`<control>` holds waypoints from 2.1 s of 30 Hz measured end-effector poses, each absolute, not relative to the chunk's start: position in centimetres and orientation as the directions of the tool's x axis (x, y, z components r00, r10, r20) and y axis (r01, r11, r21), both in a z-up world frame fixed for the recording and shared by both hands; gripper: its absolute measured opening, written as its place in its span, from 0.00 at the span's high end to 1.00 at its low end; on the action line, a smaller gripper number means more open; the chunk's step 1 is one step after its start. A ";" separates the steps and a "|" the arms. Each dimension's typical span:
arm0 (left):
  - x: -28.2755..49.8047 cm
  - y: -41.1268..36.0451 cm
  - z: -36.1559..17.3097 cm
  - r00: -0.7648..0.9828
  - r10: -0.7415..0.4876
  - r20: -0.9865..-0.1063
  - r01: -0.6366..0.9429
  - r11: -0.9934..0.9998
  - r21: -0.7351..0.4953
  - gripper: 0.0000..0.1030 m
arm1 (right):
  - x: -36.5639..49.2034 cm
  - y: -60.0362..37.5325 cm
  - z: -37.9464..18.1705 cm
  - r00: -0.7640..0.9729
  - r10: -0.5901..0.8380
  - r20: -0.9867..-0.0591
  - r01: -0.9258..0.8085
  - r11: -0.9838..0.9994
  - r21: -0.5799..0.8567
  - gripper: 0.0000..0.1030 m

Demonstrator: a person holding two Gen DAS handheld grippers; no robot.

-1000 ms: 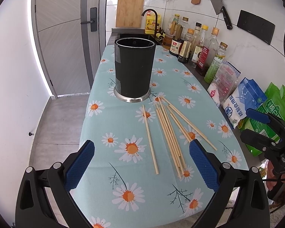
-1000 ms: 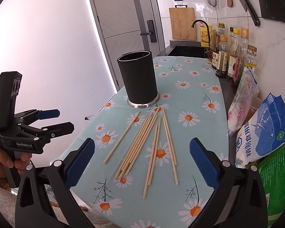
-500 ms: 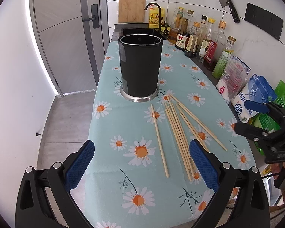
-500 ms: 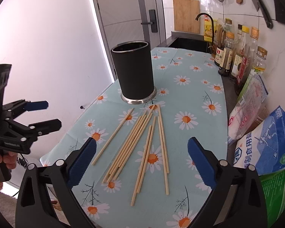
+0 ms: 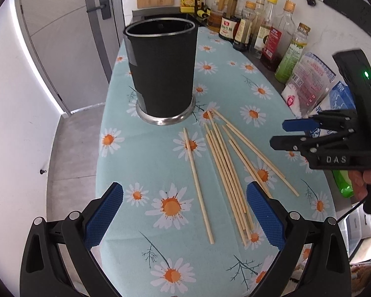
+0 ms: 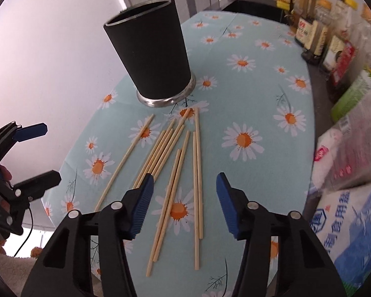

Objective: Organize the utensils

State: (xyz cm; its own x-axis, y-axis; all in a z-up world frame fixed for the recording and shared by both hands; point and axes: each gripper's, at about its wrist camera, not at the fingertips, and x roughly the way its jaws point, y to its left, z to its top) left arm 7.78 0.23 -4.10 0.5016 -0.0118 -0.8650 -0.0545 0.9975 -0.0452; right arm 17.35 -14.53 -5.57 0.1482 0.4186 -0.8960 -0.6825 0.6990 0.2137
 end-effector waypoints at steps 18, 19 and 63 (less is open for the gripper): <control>12.0 2.6 -8.7 0.370 -0.147 -0.917 -0.027 0.985 -0.169 0.06 | 23.5 -10.2 -12.2 -0.079 0.181 -0.980 -0.677 0.712 0.186 0.88; 12.1 2.7 -8.8 0.368 -0.154 -0.917 -0.026 0.984 -0.175 0.06 | 23.7 -9.9 -12.3 -0.086 0.179 -0.980 -0.678 0.710 0.189 0.89; 16.0 3.0 -12.5 0.128 -0.231 -0.964 -0.139 0.959 -0.248 0.51 | 26.3 -4.8 -13.4 -0.160 0.079 -0.984 -0.617 0.771 0.162 0.95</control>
